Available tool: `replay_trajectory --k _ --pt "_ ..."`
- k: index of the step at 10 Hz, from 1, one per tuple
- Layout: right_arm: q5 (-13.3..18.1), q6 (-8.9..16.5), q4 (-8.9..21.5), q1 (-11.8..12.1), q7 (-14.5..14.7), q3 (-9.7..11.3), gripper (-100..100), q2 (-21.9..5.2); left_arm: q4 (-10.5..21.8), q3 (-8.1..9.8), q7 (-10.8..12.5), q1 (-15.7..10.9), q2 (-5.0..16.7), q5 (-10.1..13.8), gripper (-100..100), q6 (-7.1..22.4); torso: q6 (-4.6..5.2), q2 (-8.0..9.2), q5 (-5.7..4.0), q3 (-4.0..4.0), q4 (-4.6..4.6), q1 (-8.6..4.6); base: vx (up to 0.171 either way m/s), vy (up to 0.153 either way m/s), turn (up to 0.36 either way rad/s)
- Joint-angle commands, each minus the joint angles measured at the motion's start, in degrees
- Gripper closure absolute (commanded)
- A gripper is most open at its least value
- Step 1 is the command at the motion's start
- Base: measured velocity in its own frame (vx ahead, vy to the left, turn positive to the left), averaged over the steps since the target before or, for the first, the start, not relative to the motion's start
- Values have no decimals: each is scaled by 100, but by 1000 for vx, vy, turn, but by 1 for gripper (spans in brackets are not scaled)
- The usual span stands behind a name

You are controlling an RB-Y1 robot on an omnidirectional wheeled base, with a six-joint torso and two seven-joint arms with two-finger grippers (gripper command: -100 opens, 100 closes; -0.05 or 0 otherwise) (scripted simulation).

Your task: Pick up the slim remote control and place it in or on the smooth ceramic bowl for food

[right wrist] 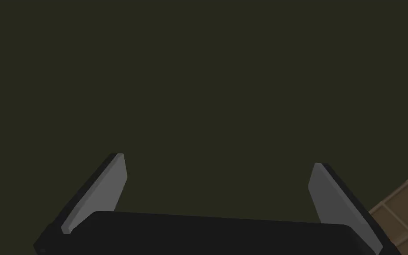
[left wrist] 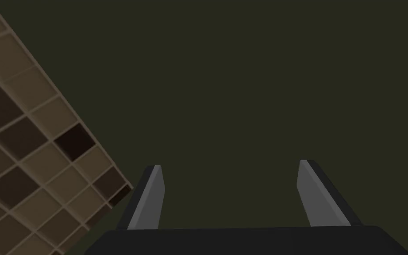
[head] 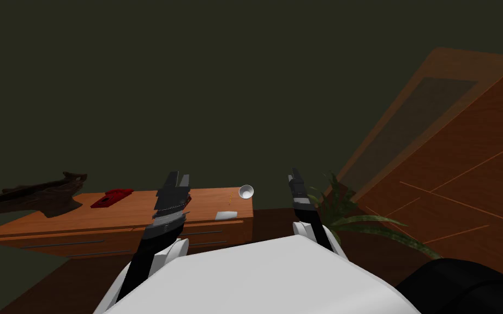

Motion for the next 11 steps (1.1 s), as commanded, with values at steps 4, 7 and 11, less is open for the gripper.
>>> replay_trajectory --k 4,7,11 --pt "0 0 0 -1 0 -1 0 -2 488 278 274 -285 574 215 -100 496 1 31 13 17 6 62 -69 121 -97" --pt "0 0 0 -1 0 -1 0 -2 967 532 543 -595 948 438 -100 999 1 30 16 18 7 68 -89 157 -154" --pt "0 0 0 0 0 -1 0 -1 1460 714 749 -849 1187 617 -100 1471 -1 21 8 13 5 33 -72 88 -91"
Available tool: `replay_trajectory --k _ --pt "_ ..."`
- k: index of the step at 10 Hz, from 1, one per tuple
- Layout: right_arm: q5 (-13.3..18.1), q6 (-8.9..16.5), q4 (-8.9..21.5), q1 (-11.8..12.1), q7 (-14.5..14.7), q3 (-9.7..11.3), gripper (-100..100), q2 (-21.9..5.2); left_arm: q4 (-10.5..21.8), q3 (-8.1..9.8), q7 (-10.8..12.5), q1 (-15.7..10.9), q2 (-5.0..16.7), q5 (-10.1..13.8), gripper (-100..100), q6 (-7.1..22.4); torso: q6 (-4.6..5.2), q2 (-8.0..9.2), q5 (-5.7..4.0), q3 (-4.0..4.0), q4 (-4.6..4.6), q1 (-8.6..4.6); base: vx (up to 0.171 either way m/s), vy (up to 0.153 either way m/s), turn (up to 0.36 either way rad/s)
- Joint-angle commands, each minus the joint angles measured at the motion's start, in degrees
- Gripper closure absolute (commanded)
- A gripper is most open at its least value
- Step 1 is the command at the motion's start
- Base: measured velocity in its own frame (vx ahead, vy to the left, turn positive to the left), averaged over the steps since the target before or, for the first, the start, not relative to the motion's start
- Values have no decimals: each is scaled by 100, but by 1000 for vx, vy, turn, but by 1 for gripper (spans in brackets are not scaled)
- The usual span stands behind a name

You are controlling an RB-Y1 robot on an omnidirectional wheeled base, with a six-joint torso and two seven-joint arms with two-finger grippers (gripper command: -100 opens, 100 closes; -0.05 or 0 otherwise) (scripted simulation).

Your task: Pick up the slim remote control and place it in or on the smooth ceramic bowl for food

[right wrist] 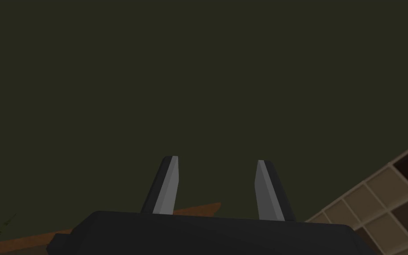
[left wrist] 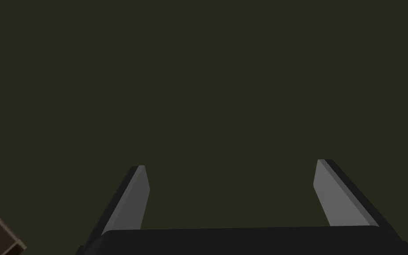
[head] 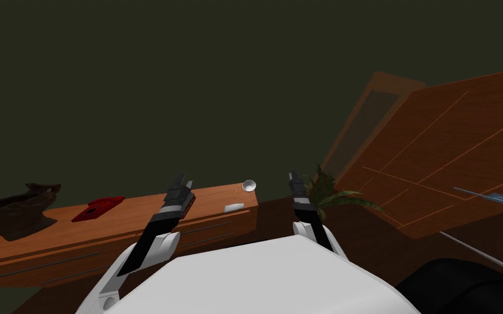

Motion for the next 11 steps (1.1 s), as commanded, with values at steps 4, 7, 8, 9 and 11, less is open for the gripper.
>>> replay_trajectory --k 4,7,8,9,11 --pt "0 0 0 0 0 0 0 0 618 218 279 -304 279 241 -100 596 -1 2 2 1 0 8 -75 111 -127" --pt "0 0 0 1 0 0 0 0 1169 384 499 -620 491 446 -100 1057 -3 -6 -2 -3 -1 -12 -67 68 -135" --pt "0 0 0 0 0 0 0 0 1185 384 499 -620 491 446 -100 1128 0 -3 -1 -2 -1 -10 -63 68 -88" --pt "0 0 0 1 0 0 0 0 1465 460 607 -787 591 551 -100 1315 -4 -6 -1 -3 -1 -11 -72 76 -188" --pt "0 0 0 1 0 0 0 0 1740 528 712 -958 688 656 -100 1601 -4 -7 -1 -3 -1 -10 -59 69 -124"
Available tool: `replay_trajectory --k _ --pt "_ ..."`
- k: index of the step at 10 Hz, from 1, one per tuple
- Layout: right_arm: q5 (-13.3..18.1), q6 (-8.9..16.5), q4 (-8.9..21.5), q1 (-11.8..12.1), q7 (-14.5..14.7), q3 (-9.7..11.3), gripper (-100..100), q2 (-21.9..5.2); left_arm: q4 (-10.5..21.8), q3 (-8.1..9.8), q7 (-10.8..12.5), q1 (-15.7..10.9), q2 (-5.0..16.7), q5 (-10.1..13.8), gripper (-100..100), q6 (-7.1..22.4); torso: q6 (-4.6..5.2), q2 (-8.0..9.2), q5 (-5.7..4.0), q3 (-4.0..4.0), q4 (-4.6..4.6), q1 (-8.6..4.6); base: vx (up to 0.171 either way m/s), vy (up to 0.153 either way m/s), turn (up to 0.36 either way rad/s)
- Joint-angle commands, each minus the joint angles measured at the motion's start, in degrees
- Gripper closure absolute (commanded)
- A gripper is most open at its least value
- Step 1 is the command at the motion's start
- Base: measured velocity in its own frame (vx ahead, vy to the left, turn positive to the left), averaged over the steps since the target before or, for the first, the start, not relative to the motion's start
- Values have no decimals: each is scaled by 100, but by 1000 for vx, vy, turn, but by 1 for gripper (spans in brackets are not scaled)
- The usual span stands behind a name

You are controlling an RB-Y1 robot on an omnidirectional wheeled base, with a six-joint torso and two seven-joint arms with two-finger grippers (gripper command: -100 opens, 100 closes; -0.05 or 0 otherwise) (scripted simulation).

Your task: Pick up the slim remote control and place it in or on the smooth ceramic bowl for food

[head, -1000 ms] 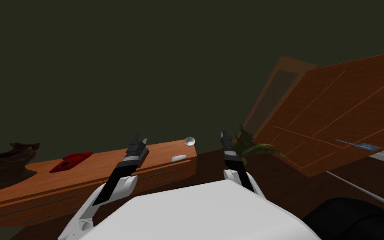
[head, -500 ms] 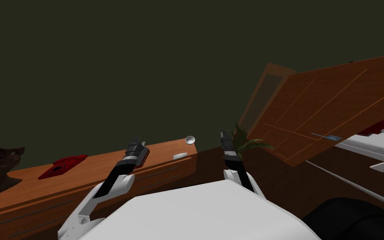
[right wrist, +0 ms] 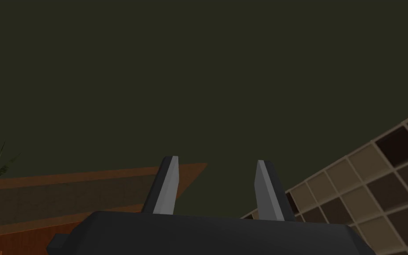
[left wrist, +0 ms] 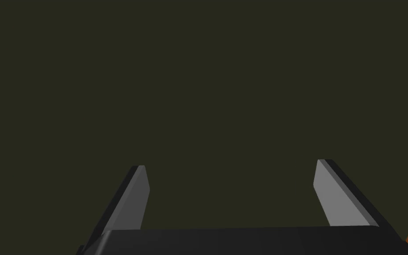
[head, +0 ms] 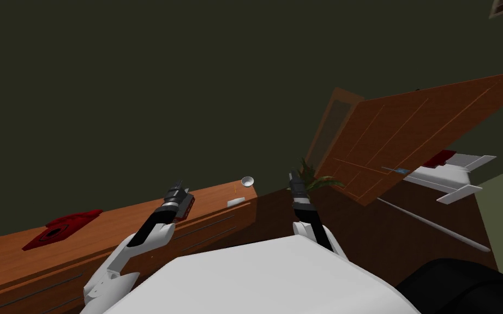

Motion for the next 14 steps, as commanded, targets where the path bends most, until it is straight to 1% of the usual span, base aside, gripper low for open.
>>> replay_trajectory --k 1,2,3,4,5,6,7,8,9,10,11,12,13,14 --pt "0 0 0 0 0 0 0 0 207 29 66 -58 54 56 -100 181 0 0 0 0 0 0 -44 59 -101" --pt "0 0 0 1 0 0 0 0 452 89 168 -233 146 161 -100 405 -4 -4 0 -2 -1 -3 -57 65 -164" --pt "0 0 0 0 0 0 0 0 530 89 168 -233 146 161 -100 468 0 -2 0 -2 -1 -1 -53 57 -98" --pt "0 0 0 1 0 0 0 0 766 141 265 -411 233 265 -100 668 -5 -2 0 -1 -1 -4 -64 52 -209" --pt "0 0 0 0 0 0 0 0 863 141 265 -411 233 265 -100 759 1 -1 -1 -1 0 -5 -50 42 -95" --pt "0 0 0 1 0 0 0 0 1096 182 357 -591 314 368 -100 956 -5 -4 -1 -2 -1 -10 -50 37 -157" --pt "0 0 0 0 0 0 0 0 1168 182 357 -591 314 368 -100 1053 -1 -4 -2 -2 -1 -11 -40 30 -99" --pt "0 0 0 1 0 0 0 0 1205 182 357 -591 314 368 -100 1053 -4 -8 -2 -4 -2 -14 -14 10 4" --pt "0 0 0 2 0 0 0 0 1466 213 444 -771 388 468 -100 1306 -6 -16 -3 -9 -3 -20 -21 16 -150" --pt "0 0 0 1 0 0 0 0 1553 213 444 -771 388 468 -100 1347 0 -17 -4 -10 -4 -20 -30 20 -121" --pt "0 0 0 1 0 0 0 0 1721 233 524 -950 455 567 -100 1609 -5 -15 -3 -8 -4 -19 -35 20 -188" --pt "0 0 0 1 0 0 0 0 1857 233 524 -950 455 567 -100 1641 -1 -13 -4 -7 -3 -18 -31 23 -126" --pt "0 0 0 2 0 0 0 0 2041 242 598 -1129 515 663 -100 1866 -5 -13 -3 -7 -3 -17 -41 16 -212" --pt "0 0 0 1 0 0 0 0 2213 242 598 -1129 515 663 -100 1932 0 -12 -4 -6 -2 -19 -32 12 -93"
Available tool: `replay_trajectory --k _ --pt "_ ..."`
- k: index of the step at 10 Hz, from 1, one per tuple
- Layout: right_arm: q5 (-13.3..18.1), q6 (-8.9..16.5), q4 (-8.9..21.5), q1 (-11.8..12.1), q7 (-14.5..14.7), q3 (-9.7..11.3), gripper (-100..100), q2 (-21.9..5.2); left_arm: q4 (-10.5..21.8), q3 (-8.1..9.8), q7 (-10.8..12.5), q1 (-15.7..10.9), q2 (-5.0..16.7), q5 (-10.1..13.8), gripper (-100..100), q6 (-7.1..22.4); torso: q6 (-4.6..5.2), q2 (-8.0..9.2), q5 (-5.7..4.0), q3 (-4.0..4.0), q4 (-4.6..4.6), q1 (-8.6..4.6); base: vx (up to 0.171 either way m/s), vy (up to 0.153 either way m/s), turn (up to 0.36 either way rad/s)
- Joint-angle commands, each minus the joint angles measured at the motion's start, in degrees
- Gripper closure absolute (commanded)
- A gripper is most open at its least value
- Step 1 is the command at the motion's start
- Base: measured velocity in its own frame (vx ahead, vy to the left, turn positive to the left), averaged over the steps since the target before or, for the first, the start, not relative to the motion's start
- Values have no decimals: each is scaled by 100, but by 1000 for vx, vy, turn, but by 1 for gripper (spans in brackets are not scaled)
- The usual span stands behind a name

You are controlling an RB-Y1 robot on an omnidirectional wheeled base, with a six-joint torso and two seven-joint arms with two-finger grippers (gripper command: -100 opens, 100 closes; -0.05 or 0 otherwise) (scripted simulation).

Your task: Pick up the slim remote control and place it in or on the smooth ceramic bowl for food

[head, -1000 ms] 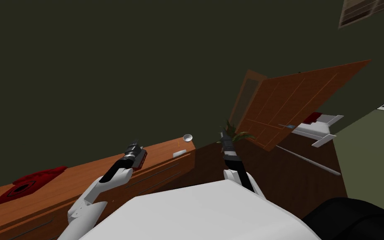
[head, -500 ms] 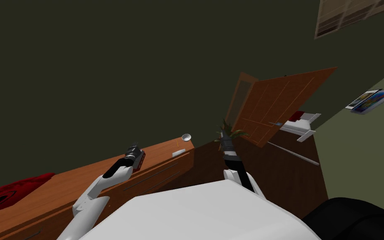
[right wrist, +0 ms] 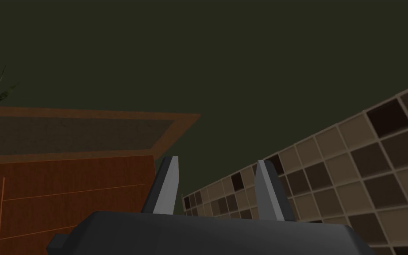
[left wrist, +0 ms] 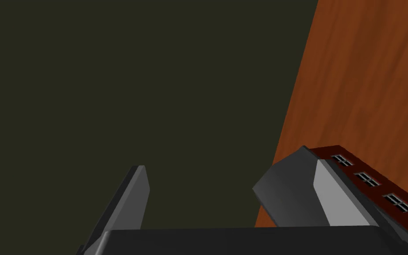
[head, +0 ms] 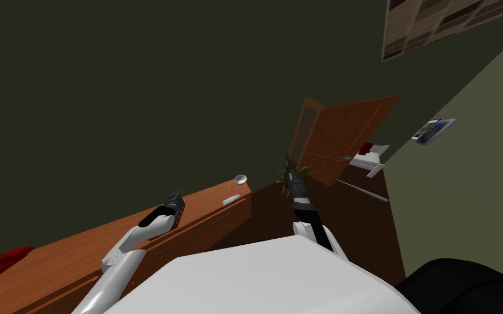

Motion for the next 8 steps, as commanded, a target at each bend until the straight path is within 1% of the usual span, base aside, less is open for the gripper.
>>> replay_trajectory --k 1,2,3,4,5,6,7,8 --pt "0 0 0 0 0 0 0 0 286 18 78 -180 35 86 -100 286 0 0 0 0 0 0 -22 0 -146" --pt "0 0 0 -1 0 0 0 0 426 18 78 -180 35 86 -100 401 4 -3 -1 -2 0 -4 -14 -1 -110" --pt "0 0 0 0 0 0 0 0 449 18 78 -180 35 86 -100 401 0 -6 -1 -3 -1 -5 0 0 0" --pt "0 0 0 1 0 0 0 0 694 6 138 -356 78 175 -100 676 -1 -9 -2 -5 -2 -5 -5 -7 -150" --pt "0 0 0 0 0 0 0 0 803 6 138 -356 78 175 -100 683 4 -11 -2 -6 -2 -8 -4 -3 -142" --pt "0 0 0 0 0 0 0 0 982 -16 190 -530 113 259 -100 926 1 -11 -2 -6 -2 -7 0 -9 -222" --pt "0 0 0 0 0 1 0 0 1154 -16 190 -530 113 259 -100 957 6 -14 -2 -8 -2 -9 3 -5 -86" --pt "0 0 0 1 0 0 0 0 1409 -48 235 -700 139 339 -100 1165 -1 -14 -2 -8 -3 -8 12 -17 -178"
